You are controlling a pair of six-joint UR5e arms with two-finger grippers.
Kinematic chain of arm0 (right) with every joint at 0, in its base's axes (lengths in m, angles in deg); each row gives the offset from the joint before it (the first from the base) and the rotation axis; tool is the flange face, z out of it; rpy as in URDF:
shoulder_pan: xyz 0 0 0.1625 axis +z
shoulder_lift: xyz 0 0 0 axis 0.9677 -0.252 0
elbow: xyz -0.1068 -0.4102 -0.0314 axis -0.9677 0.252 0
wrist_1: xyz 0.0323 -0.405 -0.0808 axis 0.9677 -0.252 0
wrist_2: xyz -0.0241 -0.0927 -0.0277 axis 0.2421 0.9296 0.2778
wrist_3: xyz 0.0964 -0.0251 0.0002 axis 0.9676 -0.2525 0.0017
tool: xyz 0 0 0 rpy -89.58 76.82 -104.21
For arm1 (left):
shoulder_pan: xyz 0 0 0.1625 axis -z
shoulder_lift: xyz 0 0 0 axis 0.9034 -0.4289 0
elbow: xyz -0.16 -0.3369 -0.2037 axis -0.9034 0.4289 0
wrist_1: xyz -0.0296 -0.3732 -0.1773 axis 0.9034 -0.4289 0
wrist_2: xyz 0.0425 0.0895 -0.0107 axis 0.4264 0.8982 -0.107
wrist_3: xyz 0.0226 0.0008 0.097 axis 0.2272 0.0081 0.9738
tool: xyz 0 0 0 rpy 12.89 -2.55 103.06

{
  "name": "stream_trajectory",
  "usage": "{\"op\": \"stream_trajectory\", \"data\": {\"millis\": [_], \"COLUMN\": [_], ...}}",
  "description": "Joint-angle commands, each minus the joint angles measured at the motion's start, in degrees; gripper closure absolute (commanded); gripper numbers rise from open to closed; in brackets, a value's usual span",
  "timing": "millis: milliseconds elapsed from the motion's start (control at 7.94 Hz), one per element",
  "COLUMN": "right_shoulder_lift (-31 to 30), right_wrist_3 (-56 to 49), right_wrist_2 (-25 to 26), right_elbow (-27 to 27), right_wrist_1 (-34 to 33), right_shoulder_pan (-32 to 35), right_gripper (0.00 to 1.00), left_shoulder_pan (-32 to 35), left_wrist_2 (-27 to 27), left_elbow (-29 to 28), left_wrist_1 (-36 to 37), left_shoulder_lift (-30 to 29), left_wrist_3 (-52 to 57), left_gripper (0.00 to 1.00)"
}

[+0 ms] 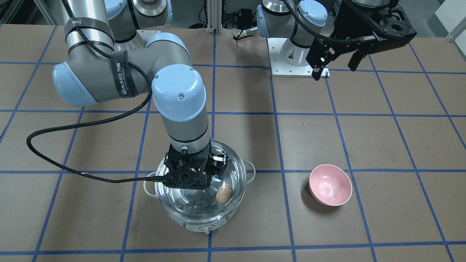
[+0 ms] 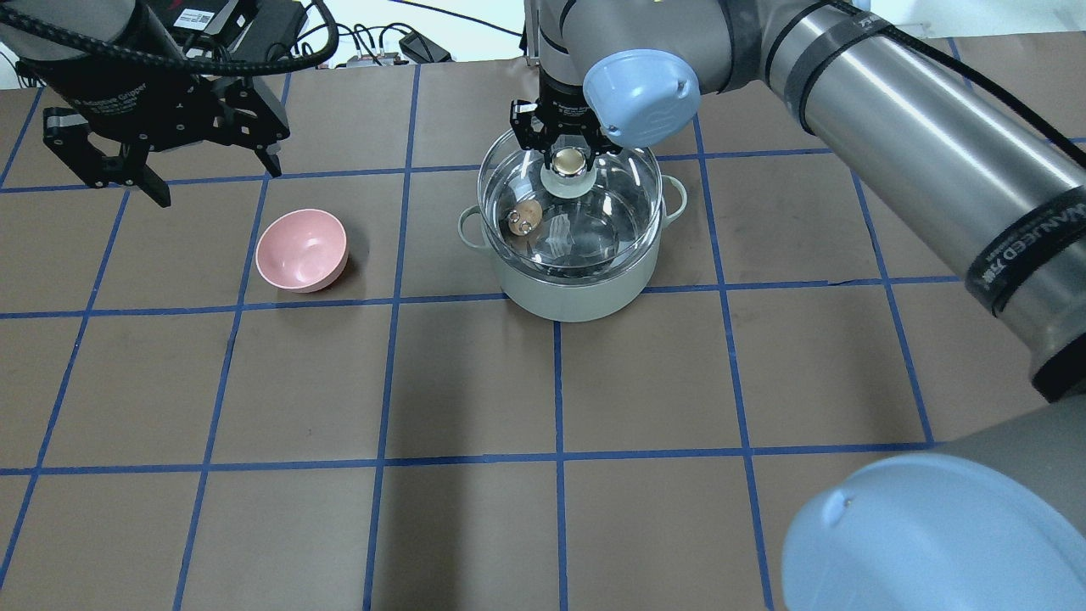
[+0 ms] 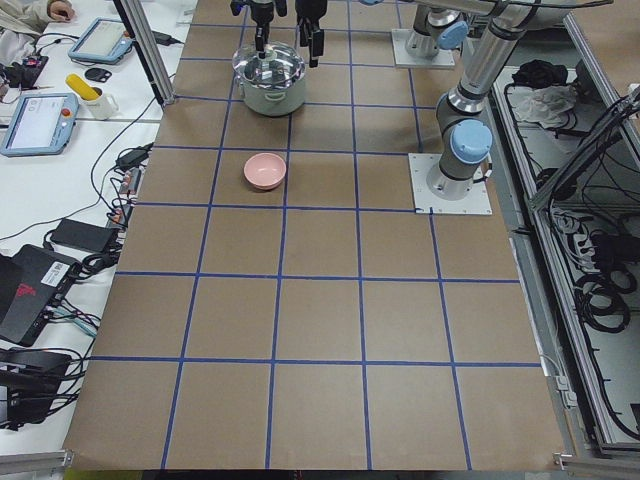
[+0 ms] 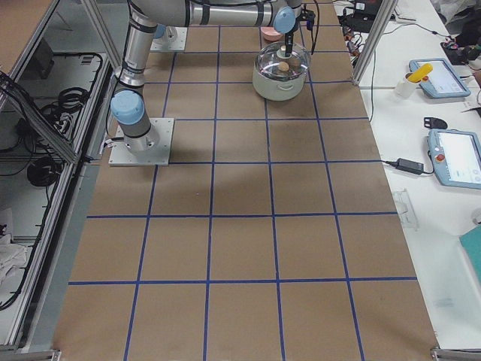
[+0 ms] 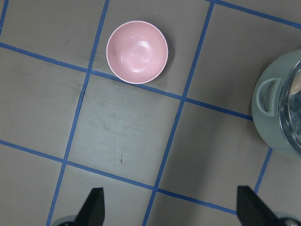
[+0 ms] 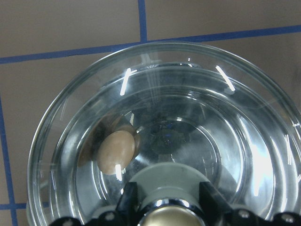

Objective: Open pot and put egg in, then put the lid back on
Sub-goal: 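Lower the glass lid onto the pot with the right gripper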

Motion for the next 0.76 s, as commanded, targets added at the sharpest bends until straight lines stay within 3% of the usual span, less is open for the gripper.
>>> {"op": "stream_trajectory", "data": {"millis": [0, 630], "right_shoulder_lift": [-0.12, -0.03], "right_wrist_3": [-0.23, -0.05], "right_wrist_2": [0.28, 0.11], "right_elbow": [-1.37, -1.64], "right_wrist_1": [0.24, 0.68], "right_shoulder_pan": [0.02, 0.02], "right_gripper": [0.77, 0.77], "left_shoulder_pan": [0.0, 0.17], "left_wrist_2": [0.15, -0.11], "left_elbow": [0.05, 0.05], "left_wrist_1": [0.09, 0.35], "left_shoulder_lift": [-0.1, -0.18], "left_wrist_3": [0.1, 0.01], "left_gripper": [0.0, 0.0]}}
